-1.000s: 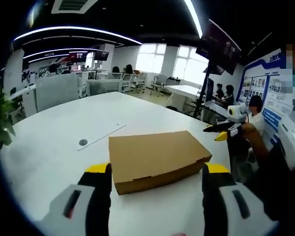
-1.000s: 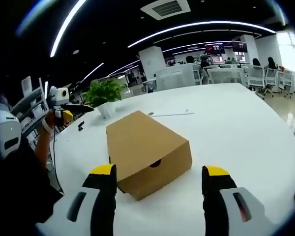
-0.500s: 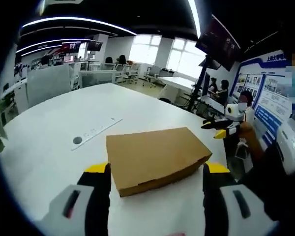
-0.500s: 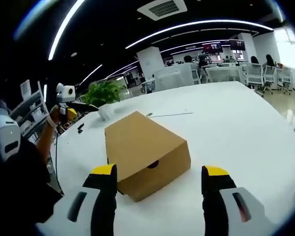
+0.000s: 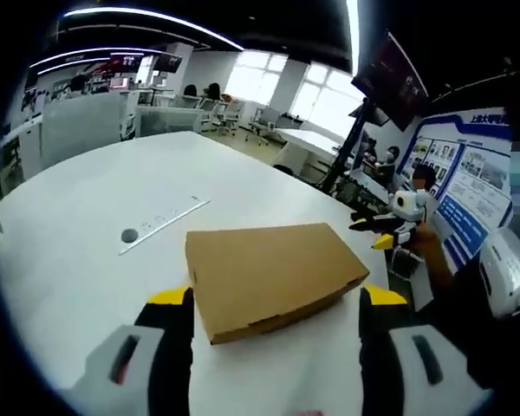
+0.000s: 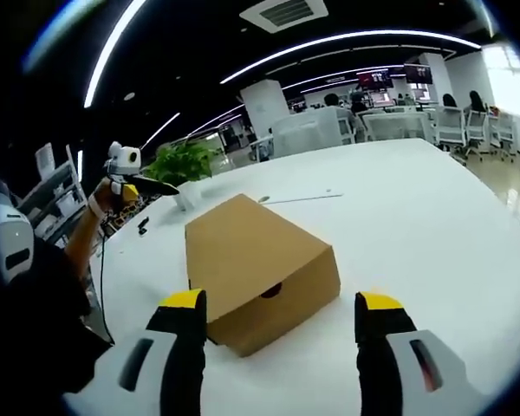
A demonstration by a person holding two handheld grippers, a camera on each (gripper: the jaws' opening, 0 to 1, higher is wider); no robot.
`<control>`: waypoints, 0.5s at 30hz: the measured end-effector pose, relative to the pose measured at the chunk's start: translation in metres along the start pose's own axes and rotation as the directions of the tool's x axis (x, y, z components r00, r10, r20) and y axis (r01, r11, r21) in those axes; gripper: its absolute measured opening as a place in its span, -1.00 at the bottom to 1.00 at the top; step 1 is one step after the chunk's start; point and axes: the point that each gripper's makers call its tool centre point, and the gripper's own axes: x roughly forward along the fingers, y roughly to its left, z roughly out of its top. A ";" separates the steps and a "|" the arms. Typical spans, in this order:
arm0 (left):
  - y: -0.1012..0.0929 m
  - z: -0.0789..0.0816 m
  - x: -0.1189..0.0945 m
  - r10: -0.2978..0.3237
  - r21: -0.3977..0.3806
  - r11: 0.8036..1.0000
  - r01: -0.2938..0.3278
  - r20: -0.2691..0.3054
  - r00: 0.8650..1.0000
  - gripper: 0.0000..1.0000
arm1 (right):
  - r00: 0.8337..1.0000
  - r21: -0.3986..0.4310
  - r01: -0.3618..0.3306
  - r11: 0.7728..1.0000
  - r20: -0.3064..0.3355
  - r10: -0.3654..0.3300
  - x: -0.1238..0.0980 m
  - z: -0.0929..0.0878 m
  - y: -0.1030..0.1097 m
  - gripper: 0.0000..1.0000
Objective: Operate the shoe box by opening the lid, removing the specified soft item, and placing it in the target area until the item is outside and the box remains undamaged.
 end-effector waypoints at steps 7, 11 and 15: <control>0.007 0.007 0.003 -0.013 -0.004 1.000 0.013 0.001 1.000 0.61 | 1.000 0.001 0.009 1.000 0.000 -0.009 0.000 0.001 -0.001 0.43; 0.011 0.008 0.004 -0.018 -0.008 1.000 0.018 -0.002 1.000 0.62 | 1.000 0.010 0.021 1.000 0.003 -0.021 -0.002 0.000 -0.004 0.43; 0.016 0.007 0.006 -0.015 -0.020 1.000 0.015 -0.021 1.000 0.63 | 1.000 0.013 0.022 1.000 0.003 -0.022 -0.003 -0.001 -0.005 0.43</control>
